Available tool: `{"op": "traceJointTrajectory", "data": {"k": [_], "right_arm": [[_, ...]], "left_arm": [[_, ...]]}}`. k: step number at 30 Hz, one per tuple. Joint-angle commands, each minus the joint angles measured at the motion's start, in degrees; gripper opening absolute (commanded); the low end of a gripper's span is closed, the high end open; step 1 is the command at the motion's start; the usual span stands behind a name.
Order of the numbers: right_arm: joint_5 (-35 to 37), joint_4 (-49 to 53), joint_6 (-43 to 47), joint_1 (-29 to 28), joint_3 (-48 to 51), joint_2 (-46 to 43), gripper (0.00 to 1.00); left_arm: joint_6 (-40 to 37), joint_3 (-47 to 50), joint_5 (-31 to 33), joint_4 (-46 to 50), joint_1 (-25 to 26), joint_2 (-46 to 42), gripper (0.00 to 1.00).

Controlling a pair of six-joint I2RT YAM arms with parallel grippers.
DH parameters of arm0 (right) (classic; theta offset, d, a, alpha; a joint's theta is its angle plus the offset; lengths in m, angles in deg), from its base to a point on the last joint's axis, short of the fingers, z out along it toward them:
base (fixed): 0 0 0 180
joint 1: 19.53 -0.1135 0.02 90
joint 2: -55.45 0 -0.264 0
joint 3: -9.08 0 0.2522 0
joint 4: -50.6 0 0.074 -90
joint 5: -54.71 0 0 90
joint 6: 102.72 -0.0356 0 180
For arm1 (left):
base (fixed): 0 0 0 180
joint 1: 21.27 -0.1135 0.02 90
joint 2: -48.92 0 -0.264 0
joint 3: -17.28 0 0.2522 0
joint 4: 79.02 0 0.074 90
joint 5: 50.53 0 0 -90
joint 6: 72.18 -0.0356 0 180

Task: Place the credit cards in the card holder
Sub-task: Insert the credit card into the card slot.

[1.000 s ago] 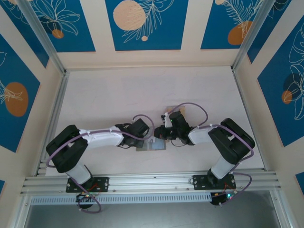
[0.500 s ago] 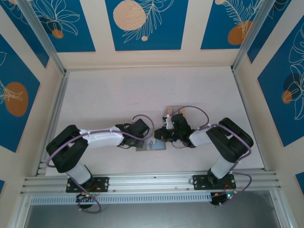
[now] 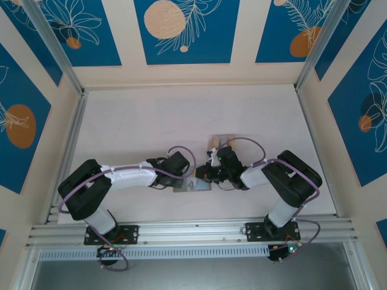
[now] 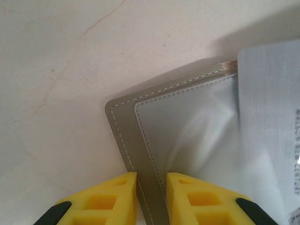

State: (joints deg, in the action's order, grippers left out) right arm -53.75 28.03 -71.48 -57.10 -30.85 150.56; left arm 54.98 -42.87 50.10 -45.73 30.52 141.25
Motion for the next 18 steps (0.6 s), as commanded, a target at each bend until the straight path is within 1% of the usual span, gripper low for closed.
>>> {"op": "traceJointTrajectory", "data": {"k": [1, 10, 18], "right_arm": [[1.01, 0.03, -2.03, -1.59, 1.45, -0.02, 0.0], [6.91, 3.43, -4.31, -4.42, 3.88, -1.78, 0.0], [8.03, 3.54, -5.59, -5.84, 3.03, 0.74, 0.0]], "left_arm": [[0.66, 3.76, -2.0, 1.21, 0.55, 4.8, 0.21], [0.71, 4.29, -2.28, 0.49, 0.52, 4.66, 0.22], [0.62, 4.82, -2.64, -0.19, 0.57, 4.1, 0.23]]}}
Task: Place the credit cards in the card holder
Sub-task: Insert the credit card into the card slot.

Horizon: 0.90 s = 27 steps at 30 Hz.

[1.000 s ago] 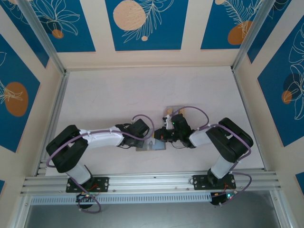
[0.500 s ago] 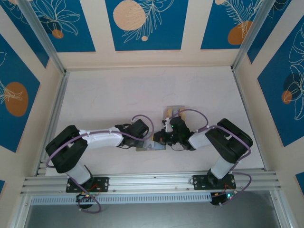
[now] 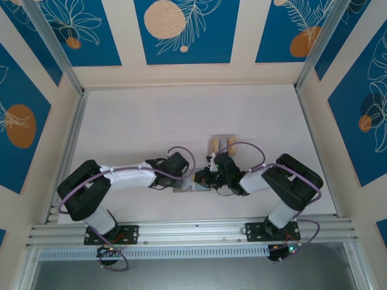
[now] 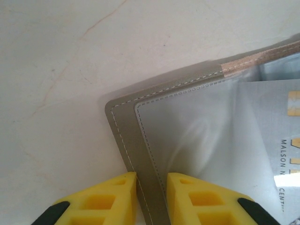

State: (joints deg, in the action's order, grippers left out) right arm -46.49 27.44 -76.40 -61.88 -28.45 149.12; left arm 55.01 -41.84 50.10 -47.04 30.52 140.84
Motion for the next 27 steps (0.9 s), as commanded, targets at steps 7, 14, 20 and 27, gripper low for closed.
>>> {"op": "traceJointTrajectory", "data": {"k": [7, 14, 20, 27], "right_arm": [[-2.96, 5.47, 2.43, -1.0, -4.01, 6.23, 0.0], [-6.11, 9.3, 7.27, -0.98, -8.37, 9.2, 0.04], [-6.26, 17.3, 12.3, -0.94, -10.11, 6.46, 0.25], [-7.93, 29.52, 18.32, -0.5, -14.77, 2.84, 0.38]], "left_arm": [[-0.06, 4.22, -3.51, 0.33, 0.53, 3.88, 0.24], [0.01, 4.63, -4.7, -0.3, 0.51, 2.7, 0.25], [0.82, 5.0, -6.24, -0.67, -0.2, 0.64, 0.27], [3.4, 11.06, -13.91, -6.6, -5.11, -9.35, 0.32]]}}
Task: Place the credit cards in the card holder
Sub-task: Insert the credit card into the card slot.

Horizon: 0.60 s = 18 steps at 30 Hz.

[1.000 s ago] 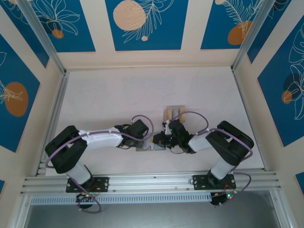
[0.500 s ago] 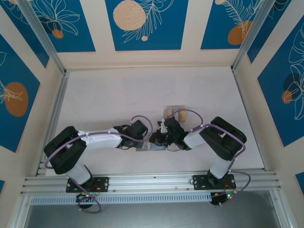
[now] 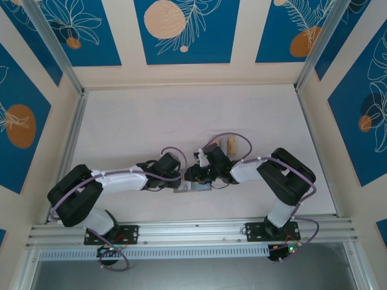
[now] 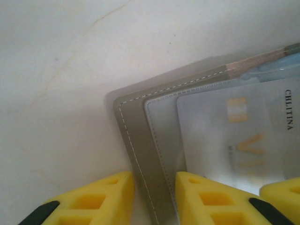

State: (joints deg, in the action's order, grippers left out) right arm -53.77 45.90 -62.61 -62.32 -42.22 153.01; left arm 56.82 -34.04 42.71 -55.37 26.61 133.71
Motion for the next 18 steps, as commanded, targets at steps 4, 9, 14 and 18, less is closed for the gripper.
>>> {"op": "traceJointTrajectory", "data": {"k": [4, 9, 14, 18], "right_arm": [[1.26, 18.76, 6.79, 0.25, -3.74, -2.6, 0.42], [1.66, 24.13, 9.11, 0.55, -6.39, -5.02, 0.49], [5.55, 32.48, 12.32, 0.76, -10.1, -7.21, 0.5], [7.57, 35.52, 13.36, 1.3, -12.05, -7.5, 0.26]], "left_arm": [[1.69, 4.38, -9.39, 1.6, -3.23, -6.9, 0.34], [0.31, 3.7, -8.74, 3.42, -4.54, -6.7, 0.3], [-0.22, 2.64, -10.89, 0.92, -4.54, -4.61, 0.25], [-0.66, 1.71, -10.79, 0.36, -4.48, -2.55, 0.21]]}}
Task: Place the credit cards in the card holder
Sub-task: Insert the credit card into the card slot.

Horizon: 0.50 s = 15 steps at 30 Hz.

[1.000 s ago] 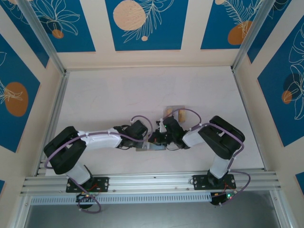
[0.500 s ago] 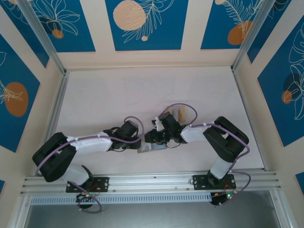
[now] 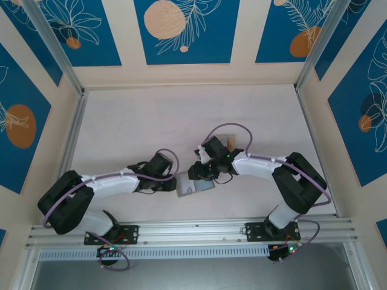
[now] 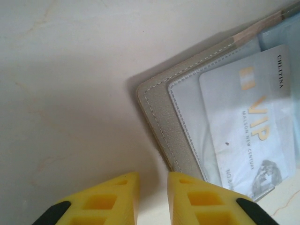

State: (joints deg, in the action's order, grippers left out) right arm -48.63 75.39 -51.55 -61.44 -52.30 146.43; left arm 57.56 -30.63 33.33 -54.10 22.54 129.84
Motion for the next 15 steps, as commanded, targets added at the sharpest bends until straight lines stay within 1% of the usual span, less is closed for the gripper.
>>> {"op": "traceJointTrajectory", "data": {"k": [1, 4, 6, 9, 13, 15], "right_arm": [[3.14, 6.99, 2.56, 0.44, -2.64, -0.57, 0.19], [5.07, 8.49, 2.94, 0.19, -4.23, 0.78, 0.07], [7.06, 10.01, 3.28, -0.08, -5.62, 2.33, 0.03], [8.94, 10.92, 3.33, -0.4, -6.85, 4.42, 0.0], [11.0, 11.47, 3.23, -1.63, -8.25, 7.3, 0.0], [10.91, 11.09, 3.01, -2.11, -8.71, 8.58, 0.0]], "left_arm": [[-1.47, -1.89, -1.13, -0.92, -0.44, 1.96, 0.2], [-1.52, -1.82, -0.9, -1.56, -0.41, 3.54, 0.18], [-1.51, -1.52, -0.98, -2.05, -0.42, 4.22, 0.17], [-1.42, -1.01, -0.72, -2.58, -0.48, 4.5, 0.17], [-1.56, -0.92, -0.98, -2.93, -0.41, 4.66, 0.17], [-1.73, -0.96, -1.25, -3.25, -0.37, 5.02, 0.17]]}}
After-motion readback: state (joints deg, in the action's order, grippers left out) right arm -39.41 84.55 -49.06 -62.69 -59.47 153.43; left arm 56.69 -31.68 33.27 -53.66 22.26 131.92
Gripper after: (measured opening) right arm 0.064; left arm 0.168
